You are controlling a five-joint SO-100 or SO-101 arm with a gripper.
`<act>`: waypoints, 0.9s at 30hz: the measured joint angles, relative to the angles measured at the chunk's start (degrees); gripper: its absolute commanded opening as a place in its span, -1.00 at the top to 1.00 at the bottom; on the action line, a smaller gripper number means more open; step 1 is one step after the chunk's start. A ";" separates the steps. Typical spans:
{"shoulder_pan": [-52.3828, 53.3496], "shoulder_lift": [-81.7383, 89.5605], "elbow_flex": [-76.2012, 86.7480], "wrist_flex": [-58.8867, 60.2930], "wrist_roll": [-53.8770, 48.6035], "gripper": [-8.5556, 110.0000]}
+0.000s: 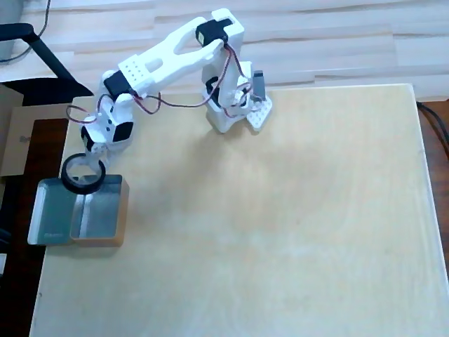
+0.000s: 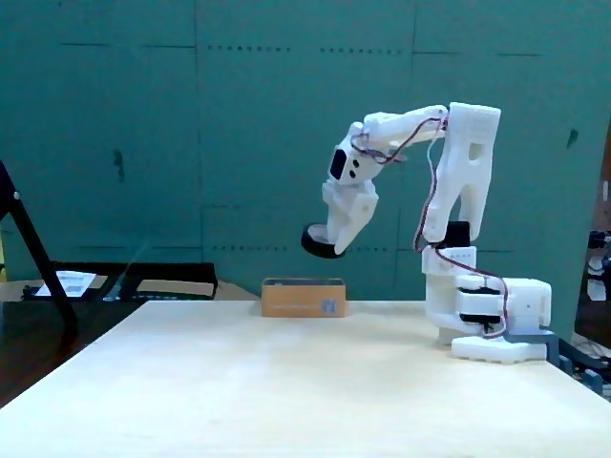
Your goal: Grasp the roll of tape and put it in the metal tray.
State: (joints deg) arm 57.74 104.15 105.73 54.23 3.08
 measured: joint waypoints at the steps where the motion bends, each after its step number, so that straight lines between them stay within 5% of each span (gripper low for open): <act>1: 0.09 0.00 0.97 -1.23 -0.09 0.86; 27: -5.01 -20.74 -11.16 -3.08 -0.44 0.85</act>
State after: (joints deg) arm 52.73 83.41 94.57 51.15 2.64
